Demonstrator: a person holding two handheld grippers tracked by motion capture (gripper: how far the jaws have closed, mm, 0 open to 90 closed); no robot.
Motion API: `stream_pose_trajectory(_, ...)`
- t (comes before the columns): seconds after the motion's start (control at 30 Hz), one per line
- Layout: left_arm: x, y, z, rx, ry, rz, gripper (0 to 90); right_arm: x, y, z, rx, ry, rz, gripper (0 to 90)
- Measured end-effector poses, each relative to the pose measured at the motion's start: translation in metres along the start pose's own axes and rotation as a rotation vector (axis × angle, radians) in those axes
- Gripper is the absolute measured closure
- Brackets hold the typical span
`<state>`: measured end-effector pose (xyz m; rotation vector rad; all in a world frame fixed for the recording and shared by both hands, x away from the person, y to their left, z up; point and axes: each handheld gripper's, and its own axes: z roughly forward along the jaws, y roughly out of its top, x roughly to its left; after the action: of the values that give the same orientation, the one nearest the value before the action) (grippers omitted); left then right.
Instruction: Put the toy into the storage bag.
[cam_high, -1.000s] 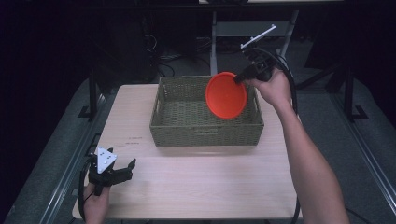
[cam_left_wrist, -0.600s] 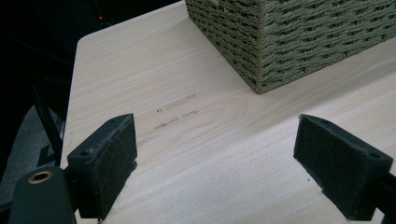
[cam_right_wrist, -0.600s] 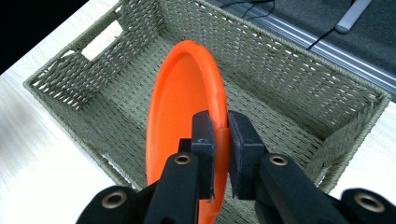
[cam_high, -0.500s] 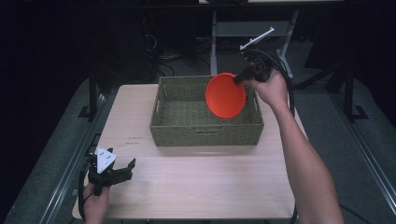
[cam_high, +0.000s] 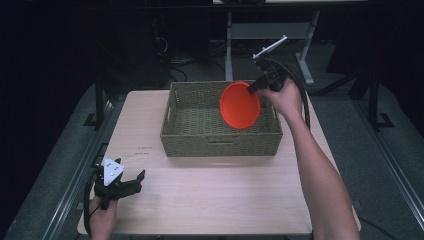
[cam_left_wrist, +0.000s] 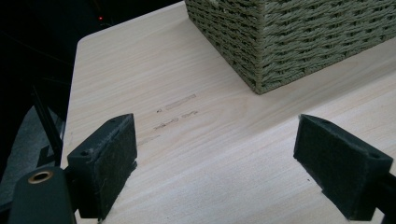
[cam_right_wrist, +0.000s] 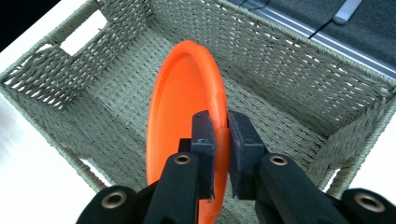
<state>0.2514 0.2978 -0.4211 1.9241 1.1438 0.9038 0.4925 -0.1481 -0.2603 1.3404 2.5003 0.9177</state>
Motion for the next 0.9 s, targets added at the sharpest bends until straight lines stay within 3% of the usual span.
stream_pose_trajectory(0.27, 0.000, 0.000, 0.000, 0.005, -0.001, 0.003, 12.8, -0.008, -0.007, 0.018, 0.020, -0.005, 0.028, 81.7)
stream_pose_trajectory(0.9, 0.000, 0.000, 0.000, 0.004, -0.001, 0.002, 12.9, -0.009, -0.016, 0.049, 0.047, 0.001, 0.056, 81.6)
